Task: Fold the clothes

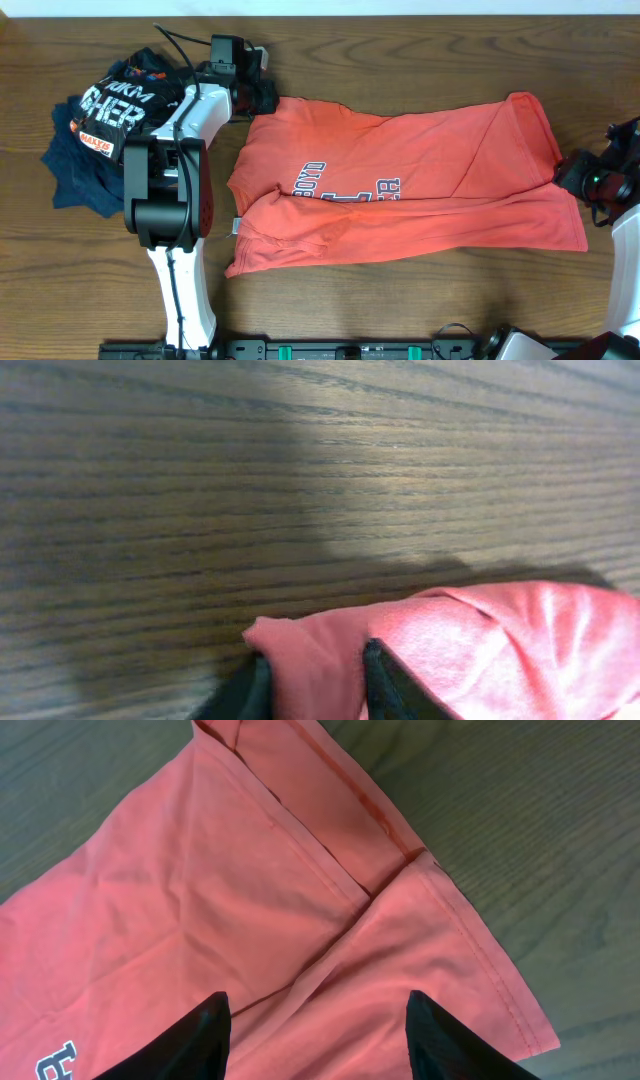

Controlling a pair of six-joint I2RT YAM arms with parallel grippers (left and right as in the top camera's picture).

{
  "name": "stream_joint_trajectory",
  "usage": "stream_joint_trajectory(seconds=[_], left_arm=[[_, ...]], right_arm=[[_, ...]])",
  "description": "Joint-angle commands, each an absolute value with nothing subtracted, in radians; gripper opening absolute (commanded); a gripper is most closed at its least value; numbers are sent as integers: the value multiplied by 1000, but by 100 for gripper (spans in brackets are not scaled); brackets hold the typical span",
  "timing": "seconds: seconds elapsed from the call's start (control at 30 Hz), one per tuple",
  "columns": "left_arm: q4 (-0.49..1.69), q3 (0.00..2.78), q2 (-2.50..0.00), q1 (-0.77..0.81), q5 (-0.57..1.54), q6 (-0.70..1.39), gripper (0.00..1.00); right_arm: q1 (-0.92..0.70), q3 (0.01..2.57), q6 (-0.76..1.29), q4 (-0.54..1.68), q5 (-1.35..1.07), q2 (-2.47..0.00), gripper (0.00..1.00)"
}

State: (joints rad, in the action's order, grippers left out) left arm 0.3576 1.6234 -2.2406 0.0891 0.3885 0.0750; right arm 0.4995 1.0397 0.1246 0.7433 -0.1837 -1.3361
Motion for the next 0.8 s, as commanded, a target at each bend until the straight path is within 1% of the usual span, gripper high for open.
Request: stream_joint_trajectory(seconds=[0.0, 0.07, 0.2, 0.3, 0.53, 0.63, 0.77], left_arm=[[371, 1639, -2259, 91, 432, 65, 13], [377, 1639, -2259, 91, 443, 75, 6], [405, 1639, -2218, 90, 464, 87, 6], [459, 1639, -2151, 90, 464, 88, 6], [627, 1639, -1990, 91, 464, 87, 6], [679, 1639, -1963, 91, 464, 87, 6], [726, 1638, -1960, 91, 464, 87, 6]], right_arm=[[490, 1047, 115, 745, -188, -1328, 53], [490, 1047, 115, 745, -188, -1328, 51], [490, 1047, 115, 749, -188, -1328, 49], [490, 1047, 114, 760, -192, -1332, 50], [441, 1085, 70, 775, -218, -1414, 59], [392, 1172, 43, 777, -216, -1505, 65], [339, 1338, 38, 768, -176, -1681, 70]])
